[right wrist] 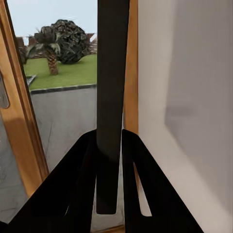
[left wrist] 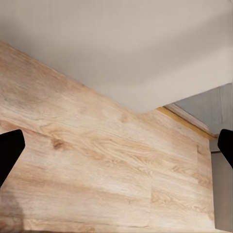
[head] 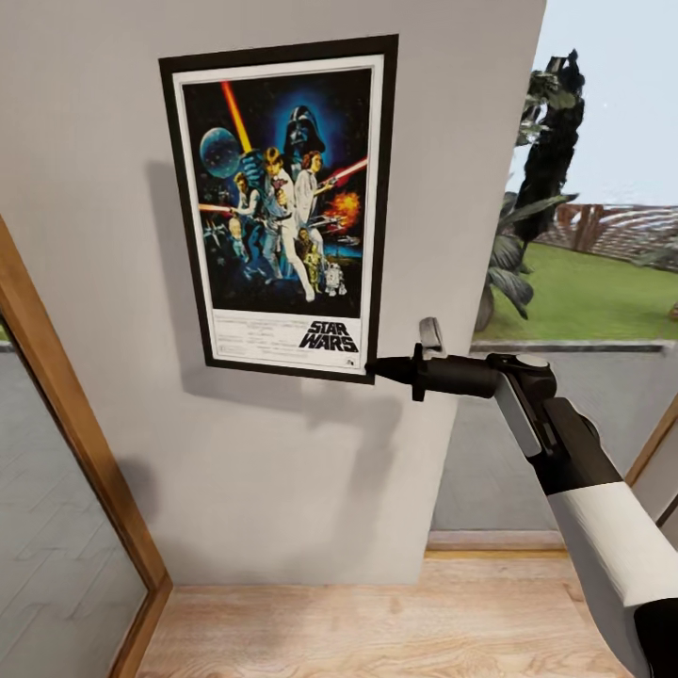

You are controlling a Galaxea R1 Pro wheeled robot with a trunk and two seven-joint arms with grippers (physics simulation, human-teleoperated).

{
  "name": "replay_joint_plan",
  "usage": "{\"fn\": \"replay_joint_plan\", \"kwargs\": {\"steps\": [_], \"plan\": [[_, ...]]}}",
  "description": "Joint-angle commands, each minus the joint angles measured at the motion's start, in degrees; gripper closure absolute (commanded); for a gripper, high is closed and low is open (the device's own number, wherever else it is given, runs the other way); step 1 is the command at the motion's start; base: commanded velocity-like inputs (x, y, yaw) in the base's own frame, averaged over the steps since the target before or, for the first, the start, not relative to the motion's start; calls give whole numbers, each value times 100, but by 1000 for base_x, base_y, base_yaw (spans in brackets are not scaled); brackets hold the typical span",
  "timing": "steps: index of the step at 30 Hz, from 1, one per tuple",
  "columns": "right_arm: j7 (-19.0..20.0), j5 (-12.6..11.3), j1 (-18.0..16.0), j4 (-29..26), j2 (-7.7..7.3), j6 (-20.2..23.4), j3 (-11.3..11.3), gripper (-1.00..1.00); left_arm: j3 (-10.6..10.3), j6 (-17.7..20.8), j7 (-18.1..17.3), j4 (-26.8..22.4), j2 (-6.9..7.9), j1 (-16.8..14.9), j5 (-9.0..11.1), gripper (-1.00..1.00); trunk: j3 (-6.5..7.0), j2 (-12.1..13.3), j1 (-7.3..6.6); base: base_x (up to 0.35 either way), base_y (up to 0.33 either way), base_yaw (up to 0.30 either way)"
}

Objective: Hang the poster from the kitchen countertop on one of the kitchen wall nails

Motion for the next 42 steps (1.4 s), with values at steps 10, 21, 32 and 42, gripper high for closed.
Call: {"fn": "replay_joint_plan", "kwargs": {"steps": [10, 21, 32, 42], "plan": [[164, -69, -8, -12, -6, 59, 26, 100, -48, -35, -8, 2, -1, -5, 32, -100, -13, -13, 4, 3, 1, 0], [176, -55, -8, -12, -2, 58, 33, 100, -47, -35, -9, 2, 6, -5, 32, -100, -13, -13, 4, 77, 0, 0], [177, -46, -10, -12, -2, 58, 32, 100, -40, -35, -9, 1, 6, -5, 32, -100, -13, -13, 4, 183, 0, 0], [177, -49, -8, -16, 3, 60, 31, 100, -39, -35, -10, 2, 6, -5, 32, -100, -13, -13, 4, 224, 46, 0]]}}
